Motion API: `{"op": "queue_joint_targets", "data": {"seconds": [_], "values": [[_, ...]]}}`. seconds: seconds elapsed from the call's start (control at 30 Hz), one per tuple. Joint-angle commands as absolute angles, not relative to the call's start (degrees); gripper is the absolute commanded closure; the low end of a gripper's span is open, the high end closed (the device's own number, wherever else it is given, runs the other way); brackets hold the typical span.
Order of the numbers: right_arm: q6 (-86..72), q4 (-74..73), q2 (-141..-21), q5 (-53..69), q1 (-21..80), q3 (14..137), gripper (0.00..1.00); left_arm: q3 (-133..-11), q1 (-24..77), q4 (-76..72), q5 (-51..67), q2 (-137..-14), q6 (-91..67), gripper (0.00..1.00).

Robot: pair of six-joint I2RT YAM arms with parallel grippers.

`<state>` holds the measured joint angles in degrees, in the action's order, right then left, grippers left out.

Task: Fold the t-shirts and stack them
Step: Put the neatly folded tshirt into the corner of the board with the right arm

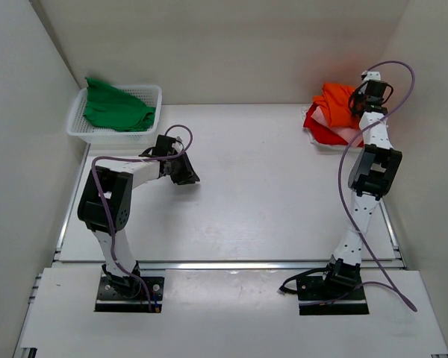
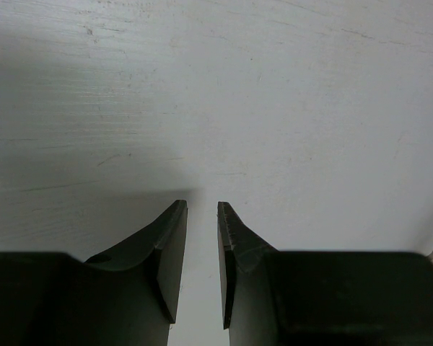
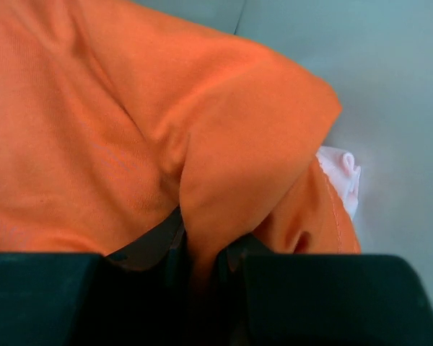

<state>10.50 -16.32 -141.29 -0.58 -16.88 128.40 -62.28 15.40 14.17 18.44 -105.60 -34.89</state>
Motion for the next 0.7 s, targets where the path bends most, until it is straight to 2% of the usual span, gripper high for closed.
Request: {"op": "queue_joint_targets", "data": {"seconds": [0.0,0.03,0.07,0.13,0.17,0.33,0.4,0.53,0.67], "values": [[9.05,-18.46,-143.96,-5.55,-16.96,132.62,0.97,-62.23,15.56,13.54,17.76,-105.2,-34.1,0.65],[8.62,-18.37,-144.49,-5.89,-17.05,132.63,0.85,-62.05,15.47,13.71,17.93,-105.47,-34.19,0.65],[9.05,-18.11,-144.49,-6.58,-16.96,132.63,0.76,-62.4,15.56,13.97,17.84,-105.73,-34.1,0.65],[9.67,-18.28,-143.01,-8.42,-16.35,132.54,0.47,-63.36,15.65,14.15,17.84,-106.0,-34.19,0.66],[10.36,-17.5,-142.65,-8.96,-16.17,132.19,0.37,-63.72,16.17,14.67,17.58,-105.91,-33.58,0.64],[11.6,-17.84,-135.55,-13.7,-14.5,132.98,0.19,-66.0,18.1,18.28,14.85,-104.68,-30.42,0.65],[10.38,-19.5,-131.76,-16.68,-14.06,132.89,0.01,-65.13,18.11,18.63,14.86,-103.02,-29.97,0.65],[4.23,-26.1,-120.62,-17.05,-13.62,128.35,0.0,-65.64,18.46,25.28,11.09,-101.52,-24.1,0.63],[1.41,-33.74,-106.82,-17.4,-7.66,110.45,0.01,-66.89,18.11,34.61,8.17,-100.99,-17.68,0.62]]}}
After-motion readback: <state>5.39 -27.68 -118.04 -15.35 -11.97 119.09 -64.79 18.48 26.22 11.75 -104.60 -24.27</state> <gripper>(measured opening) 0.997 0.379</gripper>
